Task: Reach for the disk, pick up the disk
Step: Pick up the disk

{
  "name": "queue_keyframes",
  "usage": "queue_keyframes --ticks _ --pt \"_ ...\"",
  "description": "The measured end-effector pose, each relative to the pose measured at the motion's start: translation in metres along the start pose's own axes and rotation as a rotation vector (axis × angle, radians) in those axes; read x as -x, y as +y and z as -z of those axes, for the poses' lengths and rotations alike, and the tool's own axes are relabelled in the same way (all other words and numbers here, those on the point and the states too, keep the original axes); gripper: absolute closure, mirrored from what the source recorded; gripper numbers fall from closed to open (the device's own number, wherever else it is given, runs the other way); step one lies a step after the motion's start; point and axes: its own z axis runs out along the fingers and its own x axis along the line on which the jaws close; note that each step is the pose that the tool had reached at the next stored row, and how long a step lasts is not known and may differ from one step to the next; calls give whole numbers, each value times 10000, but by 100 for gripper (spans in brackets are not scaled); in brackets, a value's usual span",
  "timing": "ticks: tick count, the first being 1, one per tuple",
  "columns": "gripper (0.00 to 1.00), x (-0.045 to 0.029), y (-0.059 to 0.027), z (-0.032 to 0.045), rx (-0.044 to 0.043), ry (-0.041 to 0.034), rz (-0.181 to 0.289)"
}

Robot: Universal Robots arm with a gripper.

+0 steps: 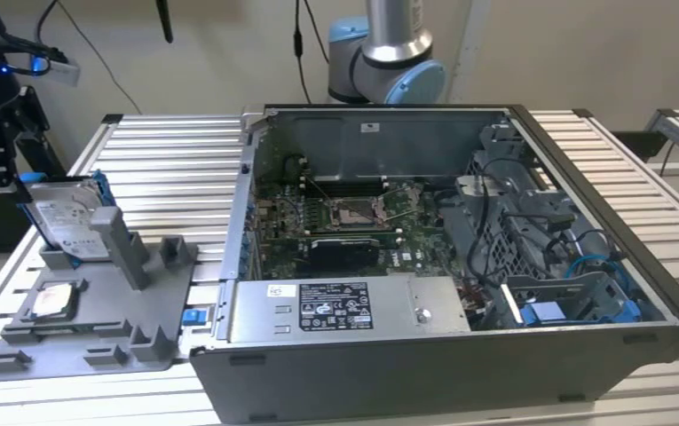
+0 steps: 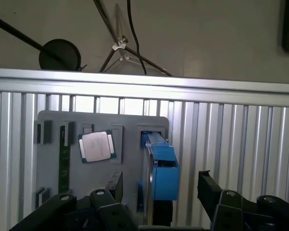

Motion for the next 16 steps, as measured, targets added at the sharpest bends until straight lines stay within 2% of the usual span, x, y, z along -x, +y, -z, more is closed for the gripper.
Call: queue_keyframes --ticks 16 --pt "0 1 5 -249 -7 -2 1"
